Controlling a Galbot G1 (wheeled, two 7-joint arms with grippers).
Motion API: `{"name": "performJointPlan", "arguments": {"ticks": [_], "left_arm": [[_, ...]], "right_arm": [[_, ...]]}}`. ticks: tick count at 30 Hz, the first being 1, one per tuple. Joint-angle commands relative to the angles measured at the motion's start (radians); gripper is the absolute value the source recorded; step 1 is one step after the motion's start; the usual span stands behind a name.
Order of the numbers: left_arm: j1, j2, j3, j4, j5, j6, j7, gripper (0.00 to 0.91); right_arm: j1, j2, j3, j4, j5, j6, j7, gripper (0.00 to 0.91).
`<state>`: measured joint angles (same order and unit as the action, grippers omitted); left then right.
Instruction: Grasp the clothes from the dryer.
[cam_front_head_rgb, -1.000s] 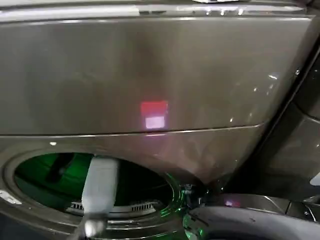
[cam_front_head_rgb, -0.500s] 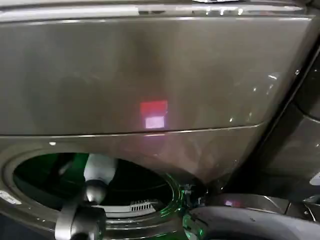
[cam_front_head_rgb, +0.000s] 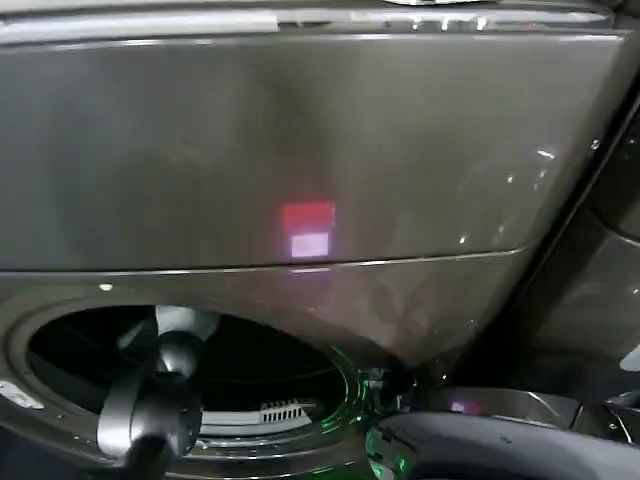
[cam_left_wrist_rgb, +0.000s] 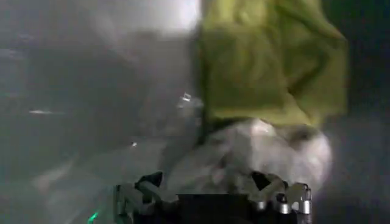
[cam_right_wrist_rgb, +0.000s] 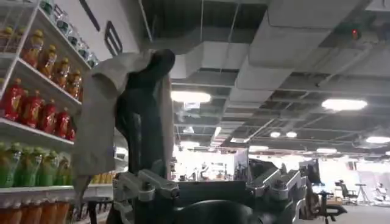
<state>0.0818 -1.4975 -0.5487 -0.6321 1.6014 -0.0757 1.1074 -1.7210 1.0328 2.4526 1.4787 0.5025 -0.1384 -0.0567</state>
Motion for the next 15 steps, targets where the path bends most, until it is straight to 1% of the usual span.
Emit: {"name": "performJointPlan", "arguments": {"ticks": [1,4,8,15], "left_arm": [[-0.015,0.005,0.003,0.006,0.084,-0.005,0.005,0.907],[-0.018,0.005,0.002,0.004,0.117,0.013,-0.052,0.907],[-0.017,0.005,0.006,0.006,0.104,0.013,-0.155,0.907],[0.006,-0.003,0.010,0.026,0.054,-0.017,-0.187,0.907]], "right_arm": [[0.005,0.005,-0.008,0.000,-0.002,0.006,-0.001,0.907],[0.011,0.006,-0.015,0.002,-0.007,0.006,-0.001,0.907],[0.016,0.011,-0.023,0.011,-0.009,0.006,-0.001,0.907],[0.012,0.016,-0.024,0.010,-0.010,0.009,-0.001,0.907]]}}
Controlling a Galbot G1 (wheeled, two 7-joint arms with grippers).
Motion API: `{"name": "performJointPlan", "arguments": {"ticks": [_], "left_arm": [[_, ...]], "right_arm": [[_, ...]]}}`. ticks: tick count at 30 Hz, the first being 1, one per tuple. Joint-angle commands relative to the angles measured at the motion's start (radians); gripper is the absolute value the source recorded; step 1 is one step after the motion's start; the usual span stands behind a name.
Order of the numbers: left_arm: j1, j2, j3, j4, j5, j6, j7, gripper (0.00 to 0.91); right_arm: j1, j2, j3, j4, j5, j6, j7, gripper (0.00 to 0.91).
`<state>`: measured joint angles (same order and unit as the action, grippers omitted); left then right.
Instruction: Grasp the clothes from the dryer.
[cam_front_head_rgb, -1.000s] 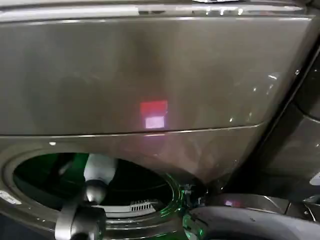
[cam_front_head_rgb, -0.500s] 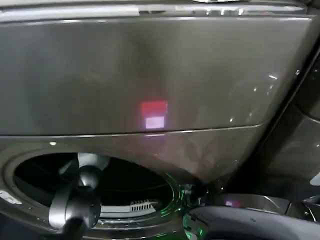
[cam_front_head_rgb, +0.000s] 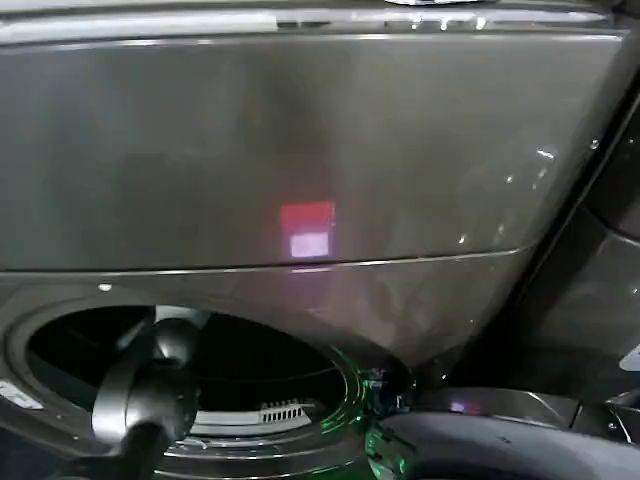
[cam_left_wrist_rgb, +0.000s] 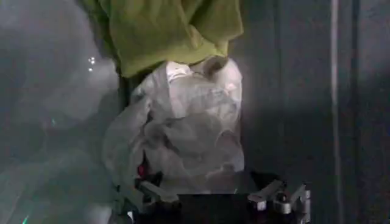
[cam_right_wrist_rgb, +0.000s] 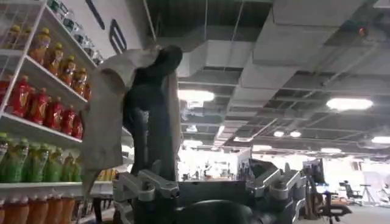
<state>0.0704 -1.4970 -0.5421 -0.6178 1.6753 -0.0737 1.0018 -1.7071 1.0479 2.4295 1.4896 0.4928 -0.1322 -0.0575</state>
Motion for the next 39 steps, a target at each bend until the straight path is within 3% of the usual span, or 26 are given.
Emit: {"name": "performJointPlan", "arguments": {"ticks": [1,11,12,16,31,39], "left_arm": [[0.022,-0.003,0.005,0.013,-0.039,-0.022,-0.083,0.907],[0.031,0.006,-0.005,0.074,-0.064,-0.009,-0.084,0.907],[0.031,0.007,-0.006,0.075,-0.061,-0.006,-0.081,0.137],[0.031,0.008,-0.014,0.075,-0.058,-0.012,-0.068,0.000],[0.036,0.015,-0.015,0.007,-0.105,0.001,-0.071,0.000],[0.101,0.006,-0.051,-0.167,-0.298,0.040,-0.153,0.000]], "right_arm": [[-0.003,0.002,-0.001,-0.003,-0.002,0.005,0.000,0.907],[0.006,0.007,-0.020,0.002,-0.016,0.012,-0.001,0.907],[0.007,0.008,-0.022,0.002,-0.018,0.012,-0.002,0.907],[0.007,0.014,-0.026,-0.005,-0.024,0.020,-0.004,0.907],[0.006,0.011,-0.026,-0.014,-0.019,0.023,-0.005,0.907],[0.001,0.014,-0.018,0.007,-0.016,0.002,-0.006,0.907]]}}
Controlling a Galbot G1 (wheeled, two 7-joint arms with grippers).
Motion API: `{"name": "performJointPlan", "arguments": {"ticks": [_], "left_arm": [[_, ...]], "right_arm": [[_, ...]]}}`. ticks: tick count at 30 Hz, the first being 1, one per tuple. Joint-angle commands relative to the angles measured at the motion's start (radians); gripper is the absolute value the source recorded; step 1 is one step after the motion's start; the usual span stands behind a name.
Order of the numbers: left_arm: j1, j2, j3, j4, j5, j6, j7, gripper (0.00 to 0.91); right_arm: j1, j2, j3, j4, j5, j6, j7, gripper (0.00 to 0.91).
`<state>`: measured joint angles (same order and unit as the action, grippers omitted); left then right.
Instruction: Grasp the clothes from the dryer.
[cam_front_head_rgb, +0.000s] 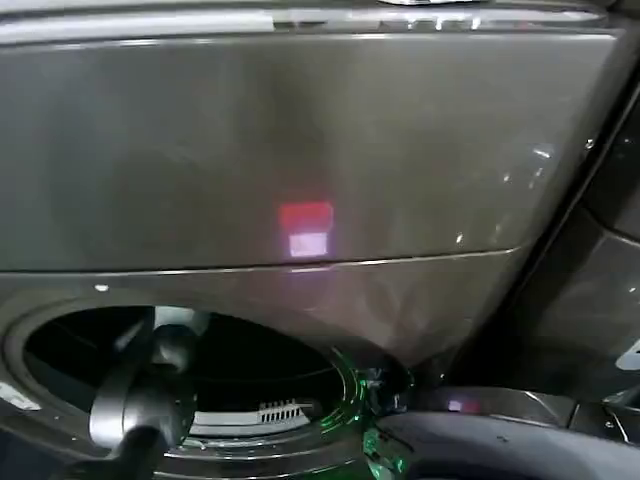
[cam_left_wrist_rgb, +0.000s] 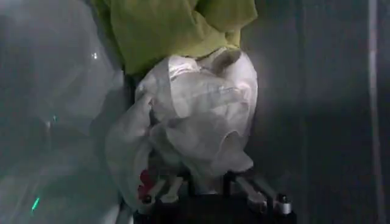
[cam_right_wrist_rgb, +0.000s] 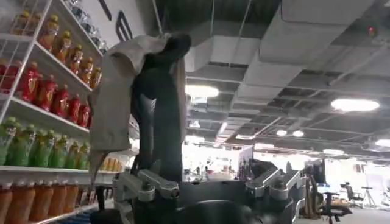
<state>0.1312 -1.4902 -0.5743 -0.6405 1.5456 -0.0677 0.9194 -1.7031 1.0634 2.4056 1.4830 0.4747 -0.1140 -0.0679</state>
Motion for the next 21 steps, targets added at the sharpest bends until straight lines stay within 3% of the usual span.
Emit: {"name": "performJointPlan", "arguments": {"ticks": [1,3,5,11,16,21], "left_arm": [[0.049,-0.001,-0.021,-0.168,-0.211,0.049,-0.092,0.000],[0.072,0.001,-0.016,-0.214,-0.302,0.079,-0.156,0.000],[0.103,0.004,0.000,-0.277,-0.432,0.135,-0.241,0.000],[0.230,0.001,0.007,-0.476,-0.636,0.245,-0.407,0.000],[0.318,-0.031,0.021,-0.585,-0.953,0.356,-0.672,0.000],[0.417,-0.069,0.029,-0.691,-1.140,0.406,-0.875,0.000]], "right_arm": [[-0.005,0.004,0.012,0.037,-0.006,-0.070,0.002,0.907],[-0.003,0.006,0.014,0.054,-0.008,-0.097,0.003,0.907],[-0.001,0.001,0.000,0.042,0.018,-0.034,0.010,0.907],[0.005,0.000,-0.007,0.042,0.015,-0.026,0.000,0.907],[0.011,-0.002,-0.015,0.043,0.015,-0.022,-0.001,0.907],[0.012,-0.001,-0.016,0.044,0.016,-0.019,-0.007,0.907]]}}
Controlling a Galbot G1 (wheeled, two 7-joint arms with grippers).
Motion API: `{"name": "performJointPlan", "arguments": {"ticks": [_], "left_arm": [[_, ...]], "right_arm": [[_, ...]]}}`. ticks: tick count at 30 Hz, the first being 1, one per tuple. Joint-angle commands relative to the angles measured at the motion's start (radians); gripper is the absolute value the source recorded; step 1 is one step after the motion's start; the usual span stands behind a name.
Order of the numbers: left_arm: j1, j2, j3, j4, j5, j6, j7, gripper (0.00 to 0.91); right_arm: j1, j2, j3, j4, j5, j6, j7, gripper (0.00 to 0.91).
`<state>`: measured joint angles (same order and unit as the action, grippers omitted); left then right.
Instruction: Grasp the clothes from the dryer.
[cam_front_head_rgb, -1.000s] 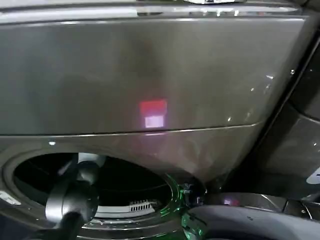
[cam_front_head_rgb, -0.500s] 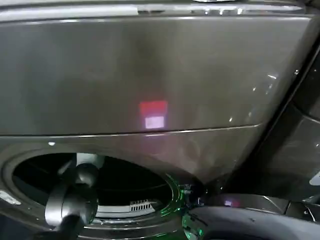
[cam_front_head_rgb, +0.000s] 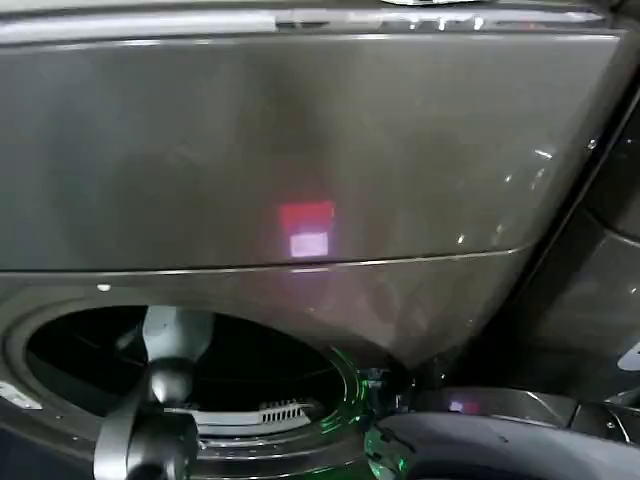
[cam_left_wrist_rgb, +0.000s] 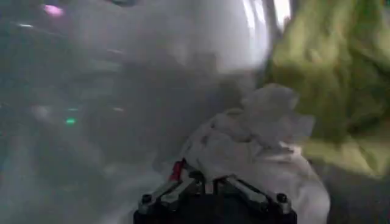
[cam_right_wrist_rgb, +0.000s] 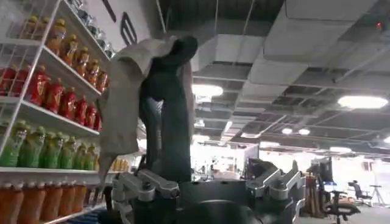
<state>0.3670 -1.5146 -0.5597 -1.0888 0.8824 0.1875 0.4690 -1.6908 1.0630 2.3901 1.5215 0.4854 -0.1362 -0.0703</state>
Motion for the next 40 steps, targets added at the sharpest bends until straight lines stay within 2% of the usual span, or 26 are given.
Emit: {"name": "performJointPlan", "arguments": {"ticks": [1,4,13,21,29,40], "left_arm": [[0.198,-0.046,0.017,-0.263,-0.519,0.161,-0.435,0.000],[0.240,-0.055,0.031,-0.316,-0.639,0.184,-0.490,0.000],[0.253,-0.075,0.034,-0.361,-0.779,0.212,-0.567,0.000],[0.247,-0.069,0.036,-0.362,-0.792,0.212,-0.565,0.000],[0.242,-0.070,0.042,-0.349,-0.790,0.206,-0.553,0.000],[0.235,-0.065,0.040,-0.345,-0.787,0.206,-0.540,0.000]], "right_arm": [[-0.002,-0.001,0.001,0.004,0.007,0.004,-0.004,0.907],[-0.001,-0.002,-0.003,0.003,0.004,0.017,-0.005,0.907],[0.006,0.003,-0.013,0.003,0.003,0.030,-0.003,0.907],[0.008,0.004,-0.016,0.010,0.003,0.030,-0.005,0.907],[0.009,0.001,0.008,0.033,0.004,-0.036,0.000,0.907],[0.011,-0.001,0.008,0.035,-0.007,-0.047,0.000,0.907]]}}
